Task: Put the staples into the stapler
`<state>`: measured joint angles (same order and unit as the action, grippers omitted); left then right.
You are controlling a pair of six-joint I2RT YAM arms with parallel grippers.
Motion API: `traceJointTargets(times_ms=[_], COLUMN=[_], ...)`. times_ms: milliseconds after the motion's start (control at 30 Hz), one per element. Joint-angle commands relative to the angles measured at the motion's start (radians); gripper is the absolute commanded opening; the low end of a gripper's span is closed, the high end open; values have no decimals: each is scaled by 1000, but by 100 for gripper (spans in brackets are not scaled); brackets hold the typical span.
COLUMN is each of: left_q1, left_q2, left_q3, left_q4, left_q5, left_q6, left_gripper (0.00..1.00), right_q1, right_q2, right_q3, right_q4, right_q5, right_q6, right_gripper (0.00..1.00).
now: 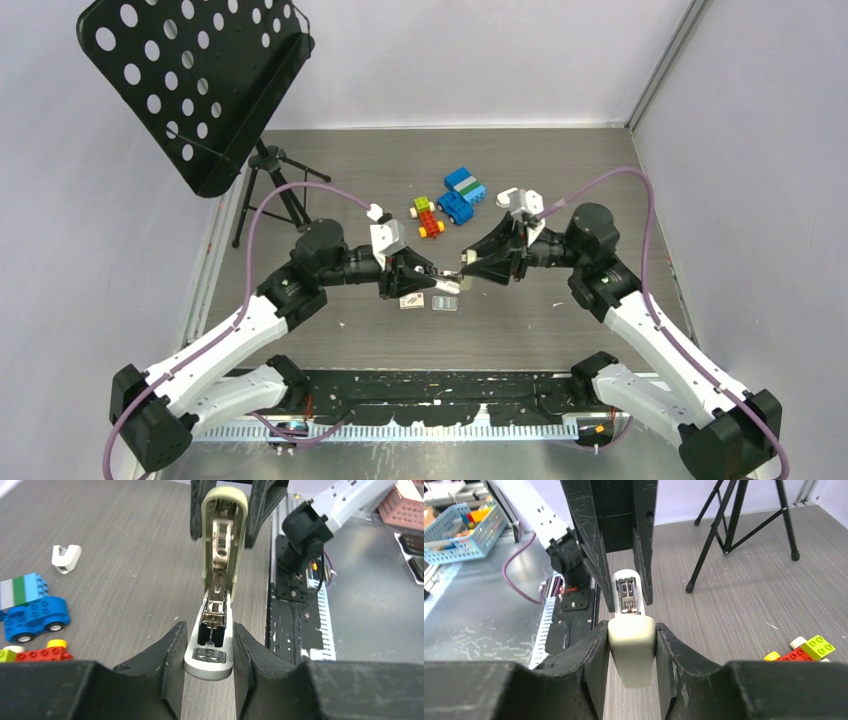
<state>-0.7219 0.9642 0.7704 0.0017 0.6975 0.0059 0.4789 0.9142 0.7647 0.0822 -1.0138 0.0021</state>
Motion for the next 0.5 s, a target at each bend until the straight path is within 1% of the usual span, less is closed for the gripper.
traceJointTargets(times_ms=[0,67,200,300,367,467], left_q1=[29,37,48,47,49,49], left_q2=[-82,-119,-197,-230,-244,-250], left_q3=[-65,-103,-181,-218,-256,-317], left_q4=[125,171,257,297,368,474], left_q5=[-94,-118,-162,-182,-188,-193], left_q6=[-69,-105,-181,-232,-290,-379], left_gripper=[0,0,0,0,0,0], right_q1=[-111,-149,-250,-298,-316,-319], right_q2=[-40,-45,-29,4,18,12], right_q3=[-76,-107,-181,-211,-222,-225], right_q4=[423,574,970,1194,1279,1293], right_q5=[9,35,97,164,227,285], right_q6=[353,482,750,899,964,970], right_gripper=[0,0,0,0,0,0])
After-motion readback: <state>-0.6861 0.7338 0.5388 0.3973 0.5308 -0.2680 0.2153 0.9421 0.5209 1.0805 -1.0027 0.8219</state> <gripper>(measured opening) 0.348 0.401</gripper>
